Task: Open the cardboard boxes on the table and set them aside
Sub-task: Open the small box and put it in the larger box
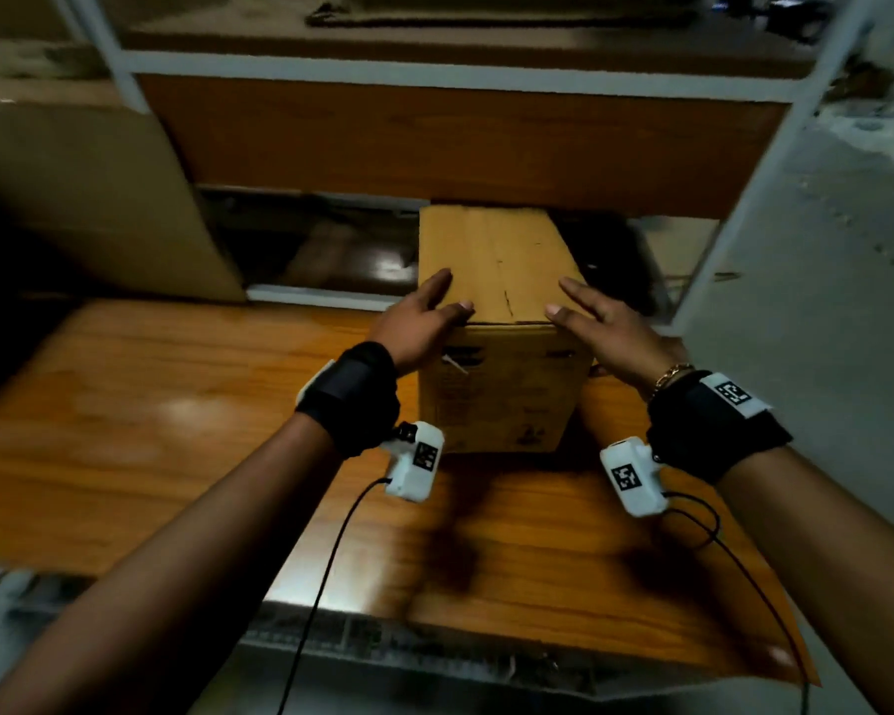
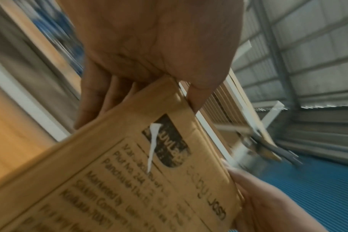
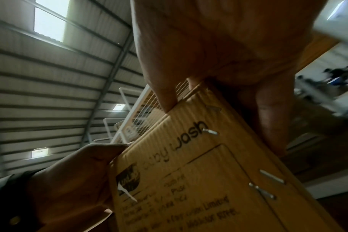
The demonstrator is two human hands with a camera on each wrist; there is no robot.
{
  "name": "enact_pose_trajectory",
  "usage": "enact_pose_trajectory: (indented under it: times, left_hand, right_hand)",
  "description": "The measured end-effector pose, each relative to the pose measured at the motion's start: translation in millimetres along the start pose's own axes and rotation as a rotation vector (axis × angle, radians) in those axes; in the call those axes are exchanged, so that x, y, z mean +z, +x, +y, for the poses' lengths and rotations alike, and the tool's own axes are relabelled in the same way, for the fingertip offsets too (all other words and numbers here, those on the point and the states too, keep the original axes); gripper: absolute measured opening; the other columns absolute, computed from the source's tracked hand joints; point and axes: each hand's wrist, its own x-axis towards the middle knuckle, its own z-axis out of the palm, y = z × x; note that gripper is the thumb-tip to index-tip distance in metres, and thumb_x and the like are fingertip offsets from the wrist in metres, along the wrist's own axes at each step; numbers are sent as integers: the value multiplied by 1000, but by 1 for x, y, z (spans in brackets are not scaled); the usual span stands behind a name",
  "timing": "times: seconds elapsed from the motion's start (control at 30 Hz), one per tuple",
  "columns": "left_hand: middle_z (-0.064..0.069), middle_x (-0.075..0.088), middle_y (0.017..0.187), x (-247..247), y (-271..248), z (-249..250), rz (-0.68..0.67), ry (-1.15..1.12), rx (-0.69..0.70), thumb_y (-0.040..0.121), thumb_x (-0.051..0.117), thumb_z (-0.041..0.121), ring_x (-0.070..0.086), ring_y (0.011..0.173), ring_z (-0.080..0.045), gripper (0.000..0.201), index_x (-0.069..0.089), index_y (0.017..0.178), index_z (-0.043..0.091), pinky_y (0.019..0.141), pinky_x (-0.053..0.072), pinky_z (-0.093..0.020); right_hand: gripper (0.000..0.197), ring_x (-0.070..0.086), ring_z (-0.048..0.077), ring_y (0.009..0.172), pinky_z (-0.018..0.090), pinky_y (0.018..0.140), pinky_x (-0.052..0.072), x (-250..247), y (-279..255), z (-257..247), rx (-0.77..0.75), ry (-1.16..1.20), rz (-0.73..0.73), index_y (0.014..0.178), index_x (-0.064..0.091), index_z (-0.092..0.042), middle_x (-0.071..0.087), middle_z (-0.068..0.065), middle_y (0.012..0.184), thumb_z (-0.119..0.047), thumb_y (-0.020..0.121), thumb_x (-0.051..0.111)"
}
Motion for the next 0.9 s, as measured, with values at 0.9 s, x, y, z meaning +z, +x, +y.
enact_pose_trajectory:
  times: [0.9]
  left_hand:
    - [-4,27,158,-241,-111,-168,211,437,-75,74,29,89,45,132,-28,108,-4,155,25,101,46,-43]
  right_hand:
    - [111,55,29,120,54,91,52,270,-20,-159,-3,-57,-84,149,5,-52,39,0,152,-95,58,50]
